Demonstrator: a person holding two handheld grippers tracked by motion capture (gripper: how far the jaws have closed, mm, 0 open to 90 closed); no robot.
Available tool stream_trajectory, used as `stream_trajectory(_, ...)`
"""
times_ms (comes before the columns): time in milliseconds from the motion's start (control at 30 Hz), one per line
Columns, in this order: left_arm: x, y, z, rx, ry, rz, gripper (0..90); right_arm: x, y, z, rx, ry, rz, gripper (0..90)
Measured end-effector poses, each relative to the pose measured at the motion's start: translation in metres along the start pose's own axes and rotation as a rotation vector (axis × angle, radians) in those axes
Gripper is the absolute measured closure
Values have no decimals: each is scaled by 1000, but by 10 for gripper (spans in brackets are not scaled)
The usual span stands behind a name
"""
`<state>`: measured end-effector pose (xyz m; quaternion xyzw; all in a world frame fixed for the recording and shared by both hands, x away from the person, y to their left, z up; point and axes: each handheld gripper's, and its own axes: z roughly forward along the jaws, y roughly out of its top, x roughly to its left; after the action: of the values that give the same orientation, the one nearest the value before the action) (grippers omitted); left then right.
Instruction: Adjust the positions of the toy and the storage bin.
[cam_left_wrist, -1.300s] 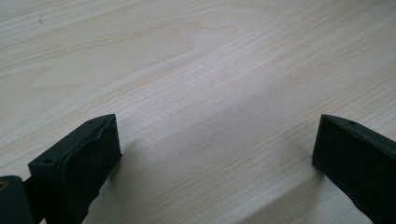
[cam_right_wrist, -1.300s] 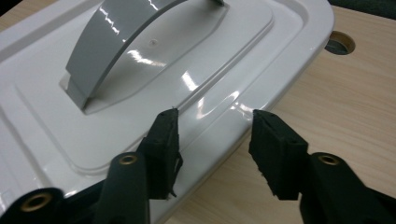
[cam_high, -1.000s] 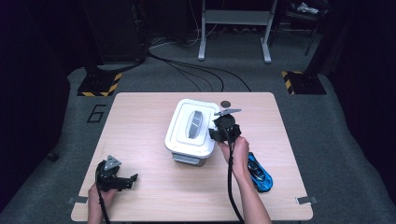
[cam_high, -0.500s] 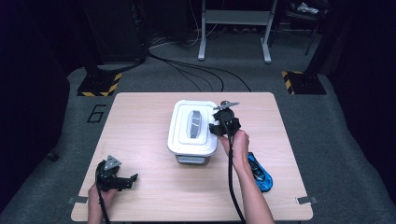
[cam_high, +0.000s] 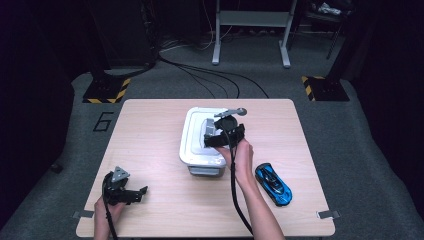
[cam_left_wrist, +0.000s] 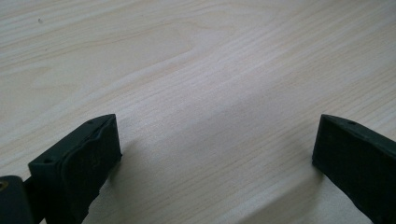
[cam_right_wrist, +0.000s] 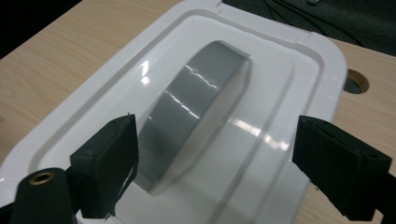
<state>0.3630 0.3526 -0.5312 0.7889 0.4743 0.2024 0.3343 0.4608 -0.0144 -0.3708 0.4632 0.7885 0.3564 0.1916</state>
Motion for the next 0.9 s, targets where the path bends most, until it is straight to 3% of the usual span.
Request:
stream_trajectory(133, 0, 0, 0, 0, 0, 0, 11, 16, 6, 11, 17, 4, -37, 312)
stream_trajectory(233, 0, 0, 0, -1, -4, 1, 13, 22, 7, 15, 25, -27, -52, 425)
stream_trajectory(467, 0, 0, 0, 0, -5, 3, 11, 19, 7, 17, 42, -41, -59, 476)
stream_trajectory(900, 0, 0, 0, 1, -7, 3, 11, -3, 3, 8, 84, -57, -107, 558)
